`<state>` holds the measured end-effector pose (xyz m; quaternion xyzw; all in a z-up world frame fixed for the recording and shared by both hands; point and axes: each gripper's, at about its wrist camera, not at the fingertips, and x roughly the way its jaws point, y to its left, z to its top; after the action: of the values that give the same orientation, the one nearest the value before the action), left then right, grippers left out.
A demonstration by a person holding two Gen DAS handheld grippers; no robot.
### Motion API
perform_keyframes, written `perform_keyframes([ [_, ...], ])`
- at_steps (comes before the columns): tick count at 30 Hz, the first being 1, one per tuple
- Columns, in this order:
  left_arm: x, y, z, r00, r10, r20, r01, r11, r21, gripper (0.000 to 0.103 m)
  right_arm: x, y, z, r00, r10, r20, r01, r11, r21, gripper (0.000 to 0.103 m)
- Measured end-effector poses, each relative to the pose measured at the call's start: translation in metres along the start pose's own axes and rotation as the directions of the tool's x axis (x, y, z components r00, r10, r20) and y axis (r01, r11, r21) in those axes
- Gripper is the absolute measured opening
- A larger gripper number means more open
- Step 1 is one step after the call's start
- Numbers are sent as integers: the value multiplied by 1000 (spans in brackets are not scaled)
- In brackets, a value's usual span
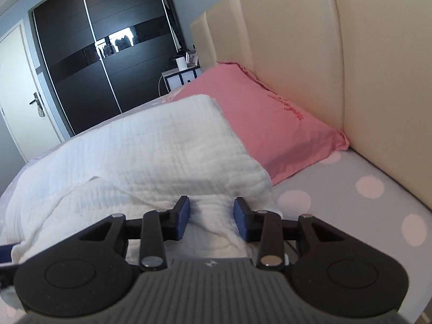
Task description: Fold clothes
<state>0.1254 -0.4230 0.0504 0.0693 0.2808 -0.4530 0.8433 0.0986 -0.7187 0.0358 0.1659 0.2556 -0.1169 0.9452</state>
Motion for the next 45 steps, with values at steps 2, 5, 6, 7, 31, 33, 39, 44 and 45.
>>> perform_keyframes([
  [2, -1, -2, 0, 1000, -4, 9, 4, 1000, 10, 33, 5, -5, -2, 1000, -2, 0, 2, 1000, 9, 40],
  [5, -5, -2, 0, 1000, -7, 11, 7, 1000, 7, 34, 9, -8, -2, 1000, 4, 8, -5, 1000, 17, 40],
  [6, -4, -1, 1, 1000, -6, 11, 6, 1000, 7, 34, 9, -8, -2, 1000, 3, 9, -3, 1000, 18, 40],
  [7, -4, -1, 2, 1000, -2, 11, 2, 1000, 11, 34, 7, -7, -2, 1000, -1, 9, 1, 1000, 18, 40],
  [31, -226, 17, -10, 919, 348, 185, -359, 933, 32, 74, -171, 193, 1, 976, 183, 114, -146, 949, -278, 96],
  [33, -251, 24, -13, 896, 396, 200, -408, 913, 23, 74, -184, 221, -3, 971, 208, 118, -162, 934, -319, 99],
  [39, -316, 39, -35, 779, 577, 245, -598, 801, 15, 74, -218, 302, -25, 966, 213, 149, -139, 906, -399, 102],
  [44, -357, 60, -68, 716, 655, 243, -654, 750, -96, 74, -242, 360, -71, 937, 247, 248, -105, 874, -474, 102],
  [45, -363, 64, -78, 699, 668, 255, -661, 740, -126, 74, -246, 371, -84, 933, 244, 263, -91, 871, -483, 102],
])
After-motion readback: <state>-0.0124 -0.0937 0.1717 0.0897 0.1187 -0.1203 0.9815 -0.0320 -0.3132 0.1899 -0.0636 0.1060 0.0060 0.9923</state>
